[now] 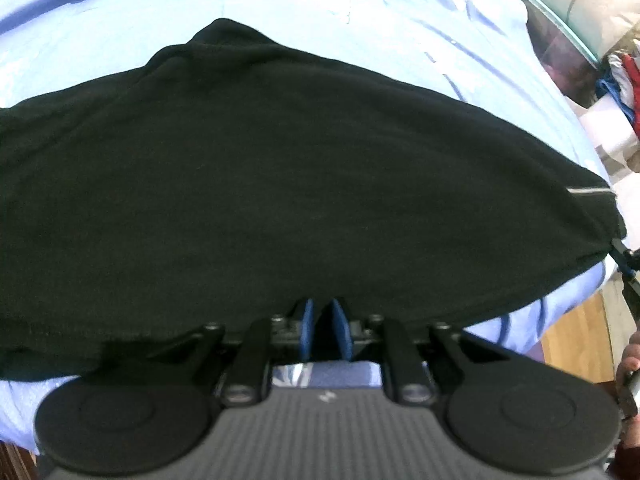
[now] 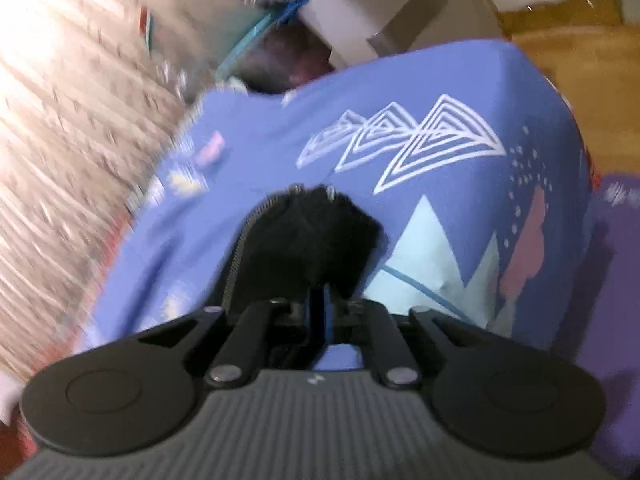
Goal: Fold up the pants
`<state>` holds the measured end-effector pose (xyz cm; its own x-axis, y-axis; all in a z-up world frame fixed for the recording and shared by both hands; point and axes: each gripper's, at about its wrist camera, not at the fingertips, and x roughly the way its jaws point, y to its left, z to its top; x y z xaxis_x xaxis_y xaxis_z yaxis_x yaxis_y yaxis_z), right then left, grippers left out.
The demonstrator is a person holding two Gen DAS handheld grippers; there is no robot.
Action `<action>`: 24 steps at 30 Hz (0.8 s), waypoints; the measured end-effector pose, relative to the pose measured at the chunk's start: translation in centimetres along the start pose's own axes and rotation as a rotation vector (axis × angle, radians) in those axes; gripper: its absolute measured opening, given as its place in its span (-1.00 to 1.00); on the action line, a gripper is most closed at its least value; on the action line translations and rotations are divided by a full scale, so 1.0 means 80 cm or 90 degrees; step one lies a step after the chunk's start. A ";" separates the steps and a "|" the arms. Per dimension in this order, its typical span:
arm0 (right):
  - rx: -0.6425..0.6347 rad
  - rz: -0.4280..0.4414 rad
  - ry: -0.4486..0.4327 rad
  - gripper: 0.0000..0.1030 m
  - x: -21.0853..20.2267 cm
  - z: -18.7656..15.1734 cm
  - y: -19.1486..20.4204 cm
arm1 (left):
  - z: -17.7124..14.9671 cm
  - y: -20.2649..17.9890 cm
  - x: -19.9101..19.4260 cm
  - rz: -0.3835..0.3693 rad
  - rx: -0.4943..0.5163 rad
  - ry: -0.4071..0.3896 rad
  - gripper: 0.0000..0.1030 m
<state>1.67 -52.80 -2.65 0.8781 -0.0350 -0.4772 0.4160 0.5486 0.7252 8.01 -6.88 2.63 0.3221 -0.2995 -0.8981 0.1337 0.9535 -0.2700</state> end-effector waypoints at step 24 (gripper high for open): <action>-0.071 0.095 -0.001 -0.67 0.000 0.018 0.060 | 0.000 0.004 -0.019 -0.058 -0.027 -0.021 -0.61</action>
<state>4.02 -51.38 1.56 0.9285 0.0514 -0.3677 0.2532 0.6367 0.7284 7.56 -6.08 3.93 0.3412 -0.3858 -0.8572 0.1249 0.9224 -0.3654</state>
